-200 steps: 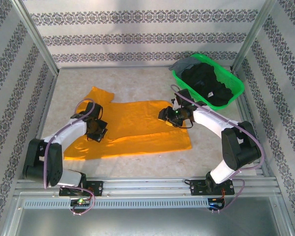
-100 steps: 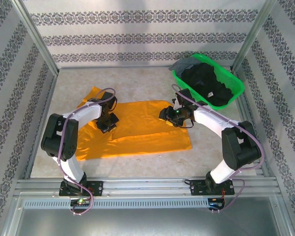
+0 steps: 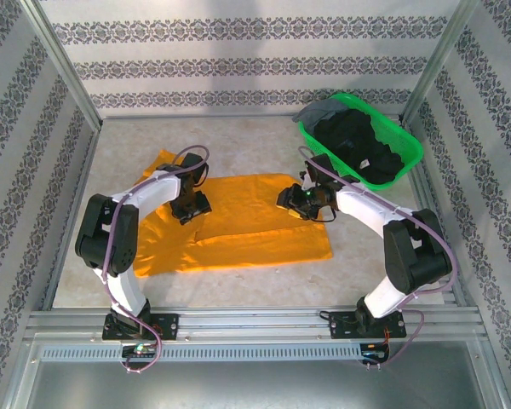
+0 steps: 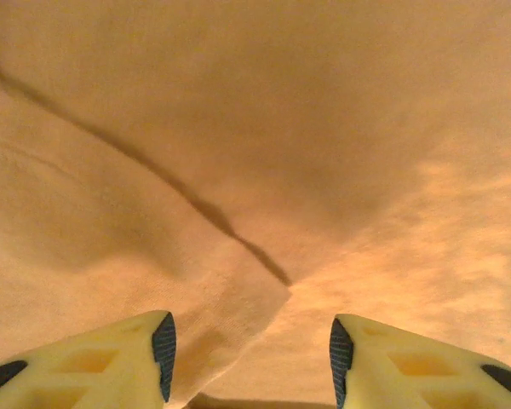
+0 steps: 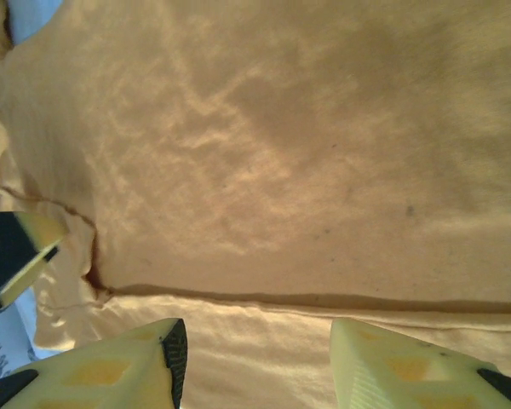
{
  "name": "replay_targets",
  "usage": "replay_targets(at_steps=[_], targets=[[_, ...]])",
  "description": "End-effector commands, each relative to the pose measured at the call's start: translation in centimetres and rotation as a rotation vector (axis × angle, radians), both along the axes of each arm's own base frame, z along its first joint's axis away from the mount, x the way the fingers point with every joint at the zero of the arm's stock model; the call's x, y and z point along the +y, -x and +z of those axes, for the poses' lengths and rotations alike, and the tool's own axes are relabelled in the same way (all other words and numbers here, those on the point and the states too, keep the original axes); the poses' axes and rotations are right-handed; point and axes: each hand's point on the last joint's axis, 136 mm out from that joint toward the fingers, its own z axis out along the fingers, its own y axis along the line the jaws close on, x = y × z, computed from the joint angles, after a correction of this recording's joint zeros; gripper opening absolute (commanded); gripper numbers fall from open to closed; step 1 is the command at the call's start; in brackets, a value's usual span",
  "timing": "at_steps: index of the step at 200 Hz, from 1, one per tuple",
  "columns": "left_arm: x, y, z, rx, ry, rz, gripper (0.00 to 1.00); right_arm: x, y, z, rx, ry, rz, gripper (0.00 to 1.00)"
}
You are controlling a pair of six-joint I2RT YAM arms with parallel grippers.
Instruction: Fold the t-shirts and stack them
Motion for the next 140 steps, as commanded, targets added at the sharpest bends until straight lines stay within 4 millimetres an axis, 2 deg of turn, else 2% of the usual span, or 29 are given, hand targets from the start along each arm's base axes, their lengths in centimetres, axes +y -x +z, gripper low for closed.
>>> replay_targets(at_steps=[1, 20, 42, 71, 90, 112, 140], targets=[[2.1, -2.1, 3.8, -0.126, -0.037, 0.042, 0.53, -1.7, -1.5, 1.1, -0.088, 0.032, -0.098, 0.48], [4.2, -5.3, 5.6, -0.231, 0.031, 0.154, 0.51, -2.4, -3.2, 2.0, -0.167, 0.035, -0.157, 0.47], [7.0, -9.5, 6.4, -0.344, 0.090, 0.249, 0.48, -2.4, -5.2, 2.5, -0.220, 0.018, -0.195, 0.47], [11.7, -13.5, 6.0, -0.443, 0.107, 0.353, 0.42, -1.3, -7.7, 2.3, -0.234, 0.011, -0.185, 0.47], [13.4, -15.2, 4.7, -0.467, 0.160, 0.420, 0.40, -1.1, -8.8, 1.5, -0.221, 0.036, -0.188, 0.47], [13.9, -15.2, 2.7, -0.402, 0.164, 0.461, 0.38, -1.4, -9.2, -0.5, -0.149, 0.086, -0.198, 0.47], [14.0, -12.8, 0.8, -0.350, 0.157, 0.523, 0.37, -1.7, -7.2, -3.4, -0.031, 0.154, -0.205, 0.46]])
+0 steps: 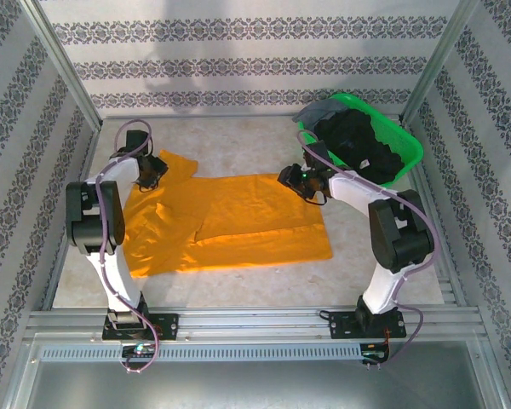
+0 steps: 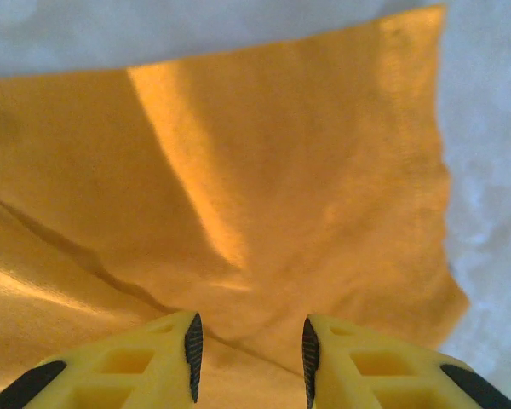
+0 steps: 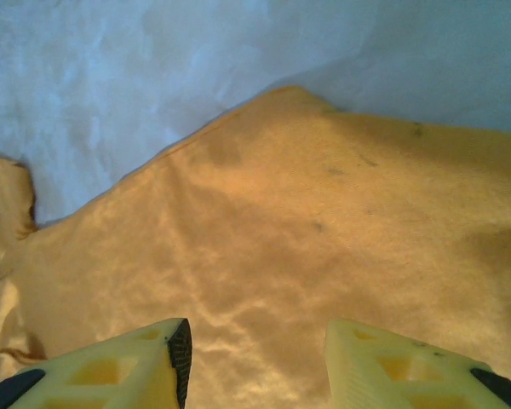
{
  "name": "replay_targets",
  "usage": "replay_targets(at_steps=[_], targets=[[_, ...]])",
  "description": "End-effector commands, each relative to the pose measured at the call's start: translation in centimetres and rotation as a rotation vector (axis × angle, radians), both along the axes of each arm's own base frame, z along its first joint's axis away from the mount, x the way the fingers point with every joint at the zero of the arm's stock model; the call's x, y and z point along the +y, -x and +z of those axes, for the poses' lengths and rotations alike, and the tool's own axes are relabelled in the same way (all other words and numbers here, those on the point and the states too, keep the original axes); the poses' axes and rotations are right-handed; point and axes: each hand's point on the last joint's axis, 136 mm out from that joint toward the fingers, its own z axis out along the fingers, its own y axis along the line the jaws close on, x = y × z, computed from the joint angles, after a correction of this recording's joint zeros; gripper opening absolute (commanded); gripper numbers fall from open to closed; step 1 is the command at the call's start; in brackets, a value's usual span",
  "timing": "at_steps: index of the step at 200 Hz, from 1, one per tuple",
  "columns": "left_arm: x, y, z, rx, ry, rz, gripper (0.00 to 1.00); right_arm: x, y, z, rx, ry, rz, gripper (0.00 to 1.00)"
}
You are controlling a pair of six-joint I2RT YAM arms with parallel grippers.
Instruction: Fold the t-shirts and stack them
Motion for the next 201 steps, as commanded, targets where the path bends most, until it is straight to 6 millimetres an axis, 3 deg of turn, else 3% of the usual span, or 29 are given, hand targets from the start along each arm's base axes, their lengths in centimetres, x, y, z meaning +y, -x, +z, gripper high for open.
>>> replay_targets(at_steps=[1, 48, 98, 132, 152, 180, 201], targets=[[-0.4, 0.6, 0.5, -0.028, 0.035, 0.051, 0.37, -0.7, 1.8, -2.4, 0.113, 0.074, -0.034, 0.46], [0.3, 4.8, -3.5, 0.100, 0.021, 0.059, 0.37, -1.6, 5.7, -6.9, 0.259, 0.157, -0.067, 0.46], [1.4, 8.5, -5.1, 0.189, -0.018, 0.045, 0.37, -2.2, 10.3, -9.5, 0.428, 0.263, -0.032, 0.47], [2.1, 10.8, -5.1, 0.220, -0.029, 0.037, 0.38, -2.1, 14.1, -9.1, 0.501, 0.290, -0.025, 0.48], [2.2, 10.8, -4.4, 0.191, -0.029, 0.009, 0.39, -2.0, 15.6, -8.2, 0.503, 0.286, -0.041, 0.49], [2.2, 9.3, -2.5, 0.135, -0.035, -0.023, 0.44, -1.8, 15.2, -6.3, 0.464, 0.273, -0.071, 0.50], [2.3, 6.9, 0.3, 0.057, -0.066, -0.033, 0.47, -1.4, 12.8, -4.0, 0.359, 0.267, -0.056, 0.52]])
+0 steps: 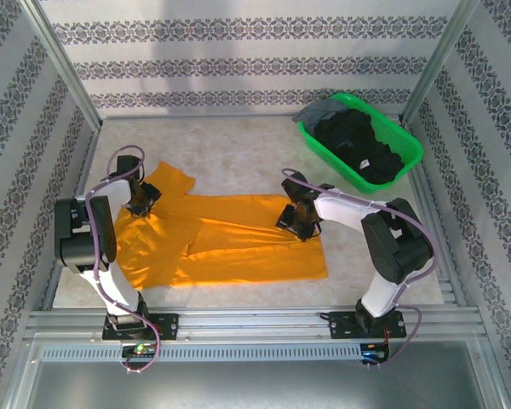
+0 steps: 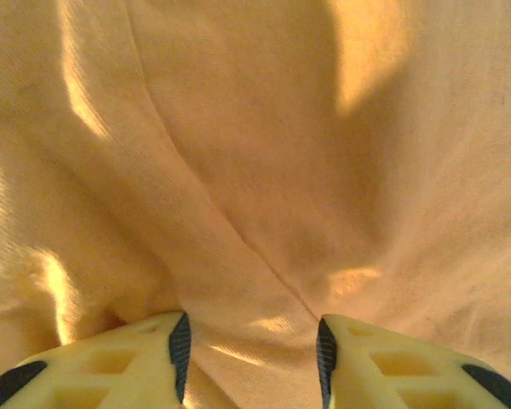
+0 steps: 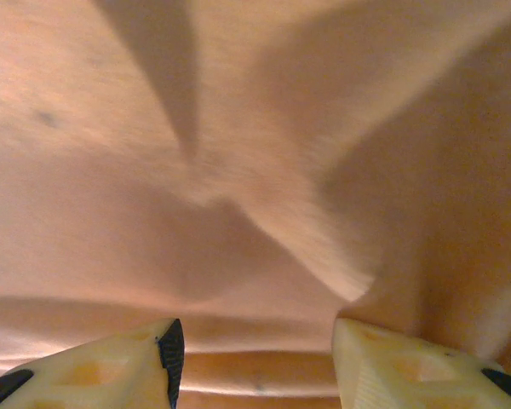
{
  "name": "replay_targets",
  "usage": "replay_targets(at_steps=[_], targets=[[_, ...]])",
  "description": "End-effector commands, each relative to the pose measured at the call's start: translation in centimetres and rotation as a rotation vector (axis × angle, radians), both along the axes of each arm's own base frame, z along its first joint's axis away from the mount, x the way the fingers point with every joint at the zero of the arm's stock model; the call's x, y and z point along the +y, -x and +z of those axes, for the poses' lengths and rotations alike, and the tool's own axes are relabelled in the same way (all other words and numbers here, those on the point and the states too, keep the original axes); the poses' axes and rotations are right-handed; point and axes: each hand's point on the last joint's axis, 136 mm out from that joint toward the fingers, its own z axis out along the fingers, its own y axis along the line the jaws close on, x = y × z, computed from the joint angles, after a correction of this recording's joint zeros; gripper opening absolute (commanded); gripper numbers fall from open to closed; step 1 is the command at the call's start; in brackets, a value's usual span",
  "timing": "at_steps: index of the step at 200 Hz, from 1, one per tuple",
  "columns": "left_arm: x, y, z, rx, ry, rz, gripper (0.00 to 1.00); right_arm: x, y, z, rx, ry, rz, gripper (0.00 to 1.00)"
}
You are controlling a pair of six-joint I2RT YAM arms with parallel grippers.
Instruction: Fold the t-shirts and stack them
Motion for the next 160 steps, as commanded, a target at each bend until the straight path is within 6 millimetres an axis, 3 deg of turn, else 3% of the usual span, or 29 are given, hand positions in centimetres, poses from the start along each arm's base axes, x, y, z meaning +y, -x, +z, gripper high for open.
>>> replay_targets(at_steps=[1, 33, 69, 117, 160], targets=[[0.7, -1.7, 3.1, -0.058, -0.055, -0.031, 0.47, -1.2, -0.9, 2.0, -0.049, 0.054, -0.020, 0.53], [0.6, -6.1, 5.5, -0.151, -0.071, -0.063, 0.47, 0.4, -5.3, 5.7, -0.229, -0.007, 0.105, 0.56], [1.6, -9.7, 4.8, -0.140, -0.158, -0.112, 0.46, 0.6, -7.6, 7.9, -0.293, -0.034, 0.176, 0.56], [2.7, -13.9, 3.5, -0.144, -0.291, -0.173, 0.52, -0.6, -7.7, 9.7, -0.336, -0.055, 0.165, 0.56], [1.5, -15.6, 0.8, -0.054, -0.369, -0.262, 0.59, -2.9, -6.8, 9.6, -0.325, -0.062, 0.112, 0.56]])
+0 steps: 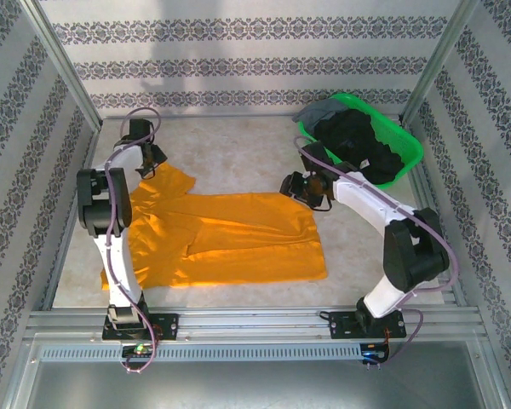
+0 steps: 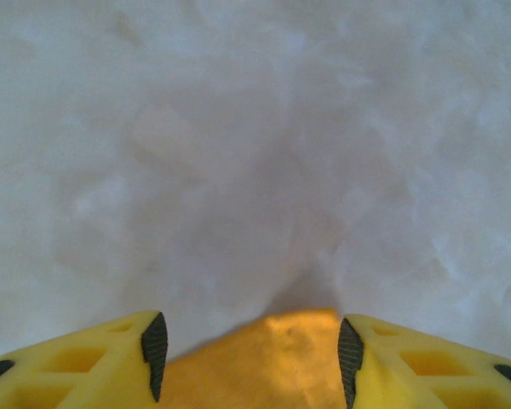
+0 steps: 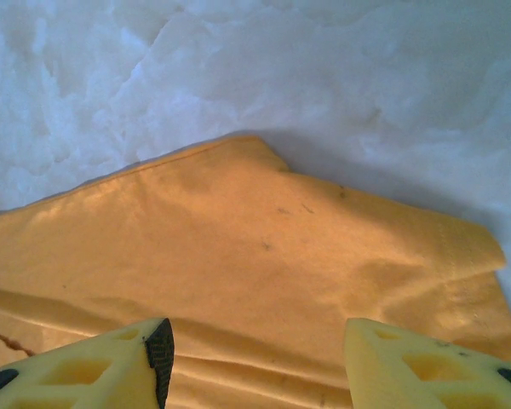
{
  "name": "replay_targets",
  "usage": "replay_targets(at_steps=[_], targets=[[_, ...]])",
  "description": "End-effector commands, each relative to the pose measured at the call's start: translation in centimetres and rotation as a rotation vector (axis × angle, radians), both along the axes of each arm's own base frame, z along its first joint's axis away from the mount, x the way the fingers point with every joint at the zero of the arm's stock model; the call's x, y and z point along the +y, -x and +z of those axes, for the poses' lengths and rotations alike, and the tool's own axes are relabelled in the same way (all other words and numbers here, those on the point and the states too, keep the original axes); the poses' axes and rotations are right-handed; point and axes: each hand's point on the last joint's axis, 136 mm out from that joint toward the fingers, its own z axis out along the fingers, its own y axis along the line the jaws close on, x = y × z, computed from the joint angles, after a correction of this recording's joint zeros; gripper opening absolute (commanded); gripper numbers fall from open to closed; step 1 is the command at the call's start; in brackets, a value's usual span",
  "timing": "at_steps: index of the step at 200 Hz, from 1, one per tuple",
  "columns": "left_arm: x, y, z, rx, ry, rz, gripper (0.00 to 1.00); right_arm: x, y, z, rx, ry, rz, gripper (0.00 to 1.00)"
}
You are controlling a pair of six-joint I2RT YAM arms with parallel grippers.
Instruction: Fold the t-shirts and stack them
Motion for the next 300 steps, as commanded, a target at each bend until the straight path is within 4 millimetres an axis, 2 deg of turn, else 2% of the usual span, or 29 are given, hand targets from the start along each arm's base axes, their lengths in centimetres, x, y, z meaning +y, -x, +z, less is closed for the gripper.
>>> replay_targets(at_steps=[1, 19, 40, 55, 96, 111, 133, 150, 172, 189, 212, 245, 268, 300], targets=[[-0.6, -0.4, -0.9, 0.073, -0.095, -0.064, 0.59, -1.3, 0.8, 0.2, 0.006, -0.005, -0.008, 0.56], [-0.6, -0.6, -1.3, 0.134, -0.121, -0.058, 0.60, -2.1, 0.9, 0.3, 0.007, -0.009, -0.026, 0.56], [-1.0, 0.0, -2.0, 0.253, -0.113, -0.051, 0.59, -2.4, 0.7, 0.4, 0.005, -0.017, -0.037, 0.56], [-1.6, 1.2, -2.9, 0.355, -0.109, -0.061, 0.59, -2.4, 0.4, 0.4, 0.002, -0.021, -0.043, 0.56], [-2.8, 3.3, -4.8, 0.453, -0.071, -0.043, 0.54, -2.0, -0.6, 0.3, 0.005, -0.043, -0.050, 0.56], [-3.3, 3.7, -5.4, 0.471, -0.046, -0.041, 0.46, -1.9, -0.8, 0.3, 0.005, -0.046, -0.053, 0.56], [-3.6, 3.7, -5.3, 0.460, -0.023, -0.037, 0.22, -1.9, -0.9, 0.1, 0.006, -0.042, -0.057, 0.56], [-3.6, 3.9, -4.3, 0.430, -0.019, -0.018, 0.00, -2.2, -0.9, -0.4, 0.009, -0.031, -0.071, 0.55], [-3.3, 4.2, -1.5, 0.328, 0.004, 0.023, 0.00, -3.5, -1.6, -0.9, -0.004, 0.015, -0.115, 0.55], [-3.4, 4.7, 1.4, 0.242, 0.034, 0.046, 0.00, -4.7, -2.6, -1.6, -0.011, 0.058, -0.150, 0.54], [-3.9, 5.8, 3.9, 0.170, 0.073, 0.063, 0.00, -4.8, -4.4, -2.7, 0.004, 0.090, -0.126, 0.52], [-4.1, 8.0, 5.8, 0.134, 0.114, 0.076, 0.00, -2.8, -6.0, -5.3, 0.082, 0.131, 0.029, 0.50], [-4.2, 9.6, 6.5, 0.129, 0.139, 0.076, 0.00, -1.4, -5.6, -6.0, 0.117, 0.191, 0.162, 0.51], [-4.0, 11.4, 7.4, 0.116, 0.141, 0.081, 0.00, -1.5, -4.5, -7.3, 0.184, 0.269, 0.255, 0.53]])
